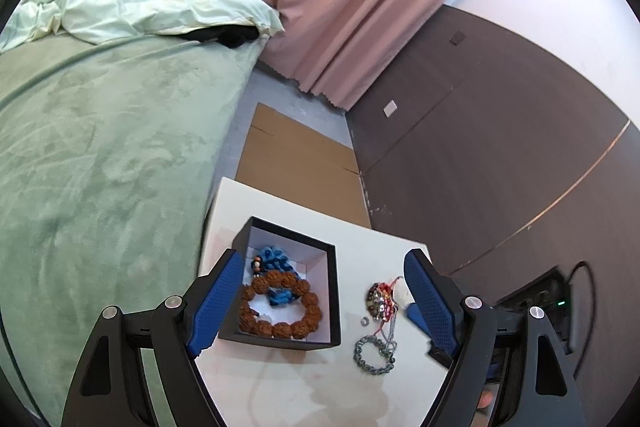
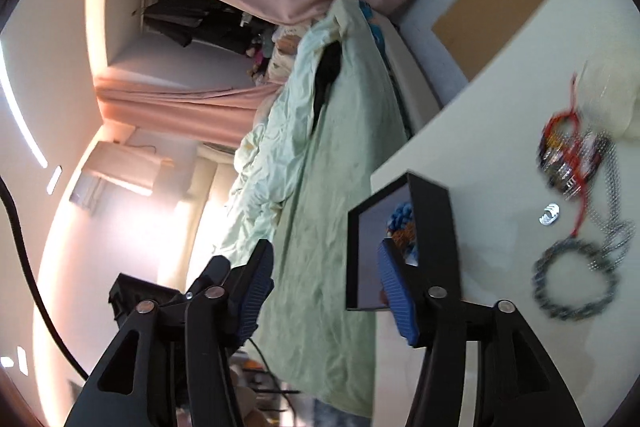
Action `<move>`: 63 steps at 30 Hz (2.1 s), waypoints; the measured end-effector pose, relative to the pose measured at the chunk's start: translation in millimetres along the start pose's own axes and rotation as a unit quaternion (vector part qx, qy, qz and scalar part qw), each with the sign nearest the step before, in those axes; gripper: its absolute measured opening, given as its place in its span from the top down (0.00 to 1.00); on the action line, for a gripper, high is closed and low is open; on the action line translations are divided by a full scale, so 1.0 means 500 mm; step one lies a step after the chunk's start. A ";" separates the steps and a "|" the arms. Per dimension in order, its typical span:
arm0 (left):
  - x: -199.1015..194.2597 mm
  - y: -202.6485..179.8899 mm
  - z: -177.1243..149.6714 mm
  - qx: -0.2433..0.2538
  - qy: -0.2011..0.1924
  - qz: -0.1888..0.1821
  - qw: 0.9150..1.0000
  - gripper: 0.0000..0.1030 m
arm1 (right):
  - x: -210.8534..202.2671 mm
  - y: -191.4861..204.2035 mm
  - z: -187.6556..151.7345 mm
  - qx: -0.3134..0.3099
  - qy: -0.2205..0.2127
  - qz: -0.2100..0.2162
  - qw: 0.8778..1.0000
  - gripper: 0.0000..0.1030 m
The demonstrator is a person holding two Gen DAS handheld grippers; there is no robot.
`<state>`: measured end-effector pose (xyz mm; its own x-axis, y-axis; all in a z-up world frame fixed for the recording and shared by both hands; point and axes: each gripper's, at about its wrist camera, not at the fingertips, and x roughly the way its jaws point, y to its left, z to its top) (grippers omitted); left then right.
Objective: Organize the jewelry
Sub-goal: 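Open the left tool to drop the brown bead bracelet into the box, then lower the left tool and grasp the grey bead bracelet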
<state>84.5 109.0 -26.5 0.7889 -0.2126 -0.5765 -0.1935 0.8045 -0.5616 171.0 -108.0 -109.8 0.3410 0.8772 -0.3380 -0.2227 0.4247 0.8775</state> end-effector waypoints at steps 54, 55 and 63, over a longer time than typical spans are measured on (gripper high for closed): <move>0.278 -0.209 -0.305 0.251 0.147 0.142 0.946 0.37 | -0.284 -0.137 0.021 0.044 -0.010 -0.259 0.965 0.39; 0.282 -0.205 -0.305 0.249 0.147 0.147 0.946 0.37 | -0.287 -0.138 0.022 0.045 -0.011 -0.258 0.965 0.39; 0.298 -0.209 -0.317 0.251 0.160 0.141 0.944 0.75 | -0.299 -0.142 0.024 0.051 -0.015 -0.258 0.965 0.39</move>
<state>129.6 -94.7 -147.7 0.5151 -0.0423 -0.8561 -0.0058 0.9986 -0.0529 146.7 -272.1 -117.6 0.4094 0.5466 -0.7305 0.0738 0.7782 0.6237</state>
